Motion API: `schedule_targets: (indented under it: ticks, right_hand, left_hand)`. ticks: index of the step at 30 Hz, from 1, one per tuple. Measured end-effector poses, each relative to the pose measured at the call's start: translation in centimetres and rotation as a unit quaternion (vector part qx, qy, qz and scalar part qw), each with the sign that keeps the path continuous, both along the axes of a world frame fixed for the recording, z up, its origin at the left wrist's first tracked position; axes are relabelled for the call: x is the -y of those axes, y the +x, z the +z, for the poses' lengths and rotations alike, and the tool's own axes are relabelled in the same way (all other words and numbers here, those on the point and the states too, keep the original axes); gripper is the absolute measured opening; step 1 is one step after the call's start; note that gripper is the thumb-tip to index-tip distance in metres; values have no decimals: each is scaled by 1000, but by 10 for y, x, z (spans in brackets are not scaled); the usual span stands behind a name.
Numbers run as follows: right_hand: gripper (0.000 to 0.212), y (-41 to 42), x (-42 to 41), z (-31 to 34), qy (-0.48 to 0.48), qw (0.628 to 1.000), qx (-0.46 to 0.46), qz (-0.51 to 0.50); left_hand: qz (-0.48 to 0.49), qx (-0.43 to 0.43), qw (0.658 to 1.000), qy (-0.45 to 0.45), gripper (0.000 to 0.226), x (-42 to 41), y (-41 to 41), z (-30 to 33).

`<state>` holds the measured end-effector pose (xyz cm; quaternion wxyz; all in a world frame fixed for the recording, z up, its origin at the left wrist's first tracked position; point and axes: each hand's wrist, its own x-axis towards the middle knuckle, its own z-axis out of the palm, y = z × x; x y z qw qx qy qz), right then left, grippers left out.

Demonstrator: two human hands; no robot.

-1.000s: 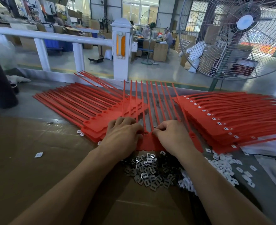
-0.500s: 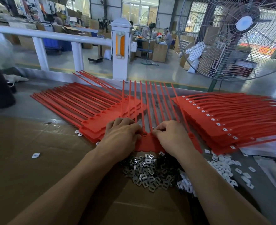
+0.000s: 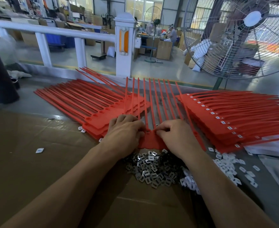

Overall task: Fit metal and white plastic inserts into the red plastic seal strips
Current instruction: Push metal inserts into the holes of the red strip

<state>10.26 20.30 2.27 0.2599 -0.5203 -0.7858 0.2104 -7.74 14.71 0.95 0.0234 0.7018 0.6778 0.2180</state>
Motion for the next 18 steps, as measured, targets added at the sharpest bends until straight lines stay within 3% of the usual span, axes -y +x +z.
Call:
schedule_targets:
  ticks: [4,9,15,18]
  right_hand:
    - [18,15,8,5,-1,999,-7,43]
    - [2,38,21,28,-61,987,49,140]
    - [21,36,31,36,-95,966,123,208]
    - [18,34,30,32,-94,964,132,211]
  left_hand:
    - [-2,7,1000,-1,28,1,-1,-1]
    - [1,15,1000,-7,27,3,-2,1]
    - [5,19,1000,-17,26,4,-2,2]
    - [7,18,1000,-18,27,5,-3,3]
